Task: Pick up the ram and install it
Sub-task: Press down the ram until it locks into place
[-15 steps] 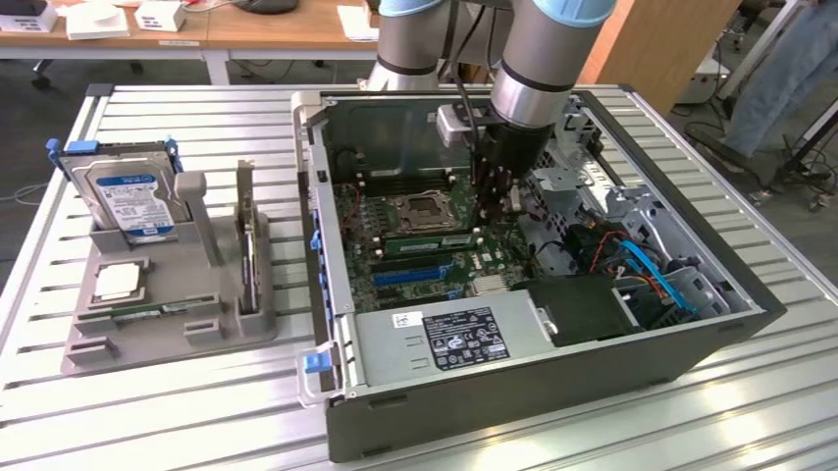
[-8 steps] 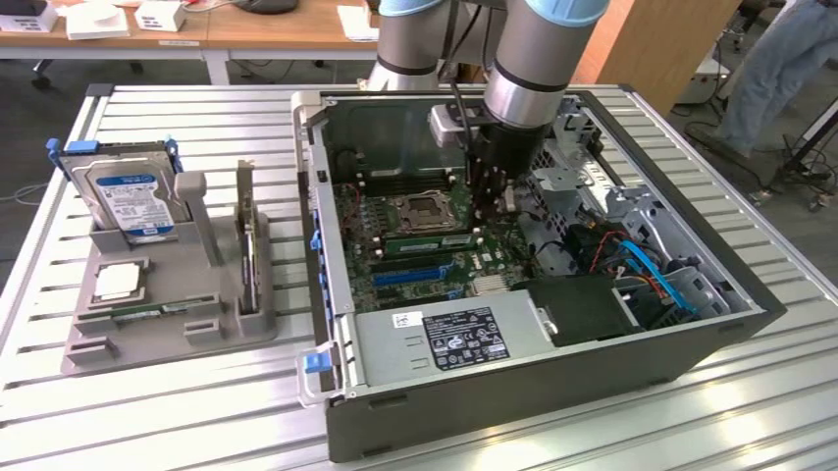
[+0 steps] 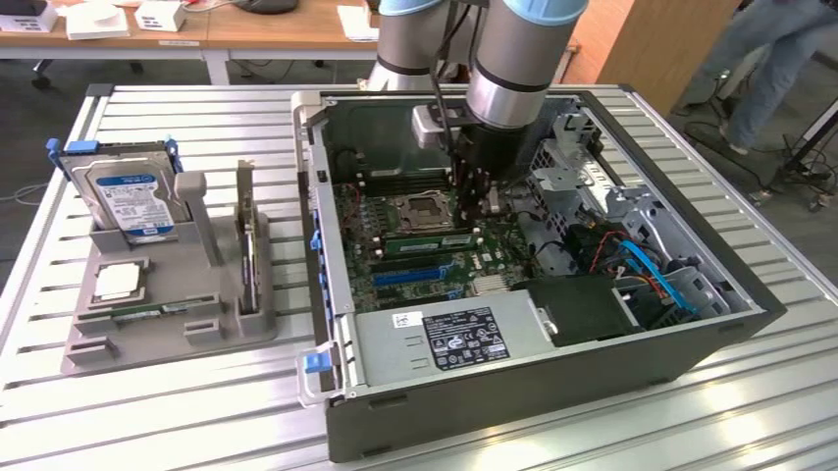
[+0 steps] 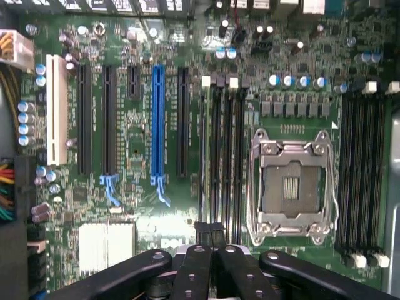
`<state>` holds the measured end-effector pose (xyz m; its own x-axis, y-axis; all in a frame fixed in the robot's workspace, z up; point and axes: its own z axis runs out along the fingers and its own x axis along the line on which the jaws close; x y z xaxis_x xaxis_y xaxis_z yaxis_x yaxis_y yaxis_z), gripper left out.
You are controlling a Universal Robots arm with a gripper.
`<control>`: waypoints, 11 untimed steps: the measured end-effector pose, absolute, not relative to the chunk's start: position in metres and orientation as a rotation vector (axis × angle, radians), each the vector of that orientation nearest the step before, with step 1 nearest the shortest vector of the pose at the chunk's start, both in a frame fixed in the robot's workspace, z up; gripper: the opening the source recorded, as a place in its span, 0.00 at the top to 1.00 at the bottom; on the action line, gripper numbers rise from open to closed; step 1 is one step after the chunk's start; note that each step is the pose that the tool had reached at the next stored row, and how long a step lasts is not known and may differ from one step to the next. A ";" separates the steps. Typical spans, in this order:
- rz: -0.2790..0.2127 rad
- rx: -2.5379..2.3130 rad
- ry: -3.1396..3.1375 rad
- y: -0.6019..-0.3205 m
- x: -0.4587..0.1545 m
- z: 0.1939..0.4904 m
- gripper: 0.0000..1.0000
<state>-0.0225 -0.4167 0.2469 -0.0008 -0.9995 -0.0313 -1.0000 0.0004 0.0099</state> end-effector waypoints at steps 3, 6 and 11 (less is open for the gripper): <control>0.046 -2.210 2.211 -0.417 -0.027 0.247 0.91; 0.046 -2.210 2.211 -0.417 -0.031 0.247 0.91; 0.046 -2.210 2.211 -0.417 -0.039 0.247 0.91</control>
